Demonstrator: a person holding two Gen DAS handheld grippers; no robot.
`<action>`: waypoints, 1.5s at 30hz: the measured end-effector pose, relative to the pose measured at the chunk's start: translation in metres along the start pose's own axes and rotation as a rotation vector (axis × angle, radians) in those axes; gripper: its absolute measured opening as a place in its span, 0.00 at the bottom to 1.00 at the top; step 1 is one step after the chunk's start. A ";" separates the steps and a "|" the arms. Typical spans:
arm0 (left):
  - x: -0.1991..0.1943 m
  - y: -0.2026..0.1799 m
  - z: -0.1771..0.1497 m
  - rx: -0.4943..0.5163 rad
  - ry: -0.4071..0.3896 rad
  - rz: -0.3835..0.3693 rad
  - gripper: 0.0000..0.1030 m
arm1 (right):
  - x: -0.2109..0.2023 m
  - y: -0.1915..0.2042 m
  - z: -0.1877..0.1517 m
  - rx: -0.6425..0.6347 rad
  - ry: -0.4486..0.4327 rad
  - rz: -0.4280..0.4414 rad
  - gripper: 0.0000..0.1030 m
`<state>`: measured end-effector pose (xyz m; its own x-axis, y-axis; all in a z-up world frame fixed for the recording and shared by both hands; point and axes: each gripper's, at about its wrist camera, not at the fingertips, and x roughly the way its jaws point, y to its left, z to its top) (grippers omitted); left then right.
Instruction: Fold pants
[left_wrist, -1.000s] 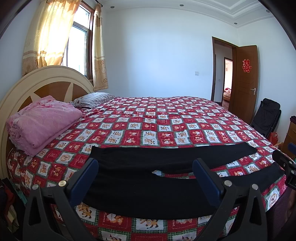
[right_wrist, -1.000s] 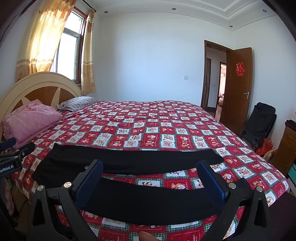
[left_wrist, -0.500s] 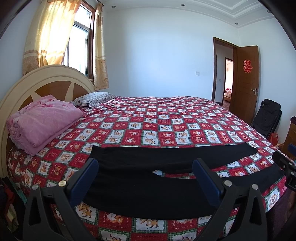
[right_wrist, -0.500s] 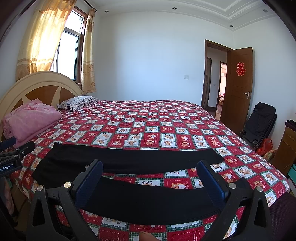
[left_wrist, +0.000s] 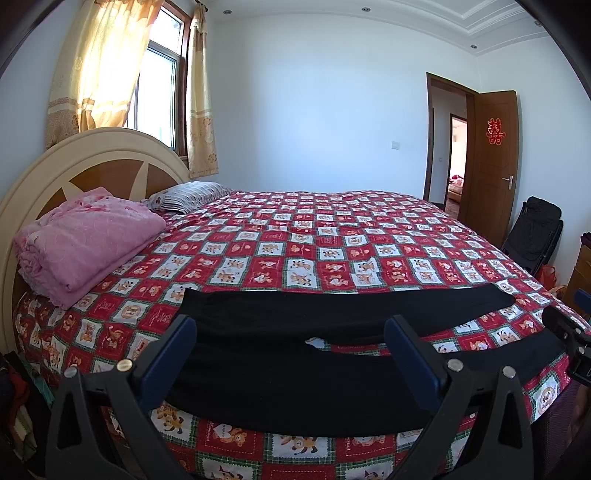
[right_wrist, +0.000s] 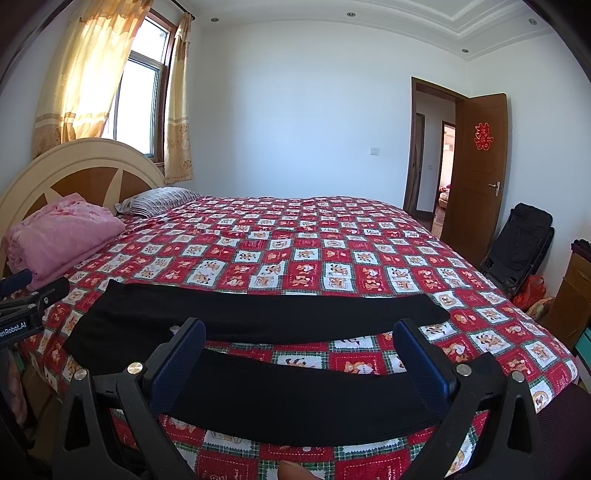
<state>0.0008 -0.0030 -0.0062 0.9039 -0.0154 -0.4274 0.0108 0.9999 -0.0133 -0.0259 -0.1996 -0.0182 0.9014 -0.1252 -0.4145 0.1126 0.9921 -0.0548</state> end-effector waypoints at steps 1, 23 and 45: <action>0.000 0.000 0.000 0.000 0.000 0.000 1.00 | 0.001 0.001 0.002 -0.001 0.002 0.000 0.99; 0.082 0.049 -0.028 0.007 0.106 0.075 1.00 | 0.029 0.008 -0.014 -0.054 0.047 0.045 0.99; 0.312 0.211 -0.011 -0.029 0.383 0.084 0.72 | 0.140 -0.025 -0.073 -0.030 0.312 0.014 0.69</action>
<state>0.2802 0.2031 -0.1520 0.6764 0.0598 -0.7341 -0.0737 0.9972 0.0133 0.0665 -0.2419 -0.1413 0.7303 -0.1112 -0.6740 0.0851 0.9938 -0.0718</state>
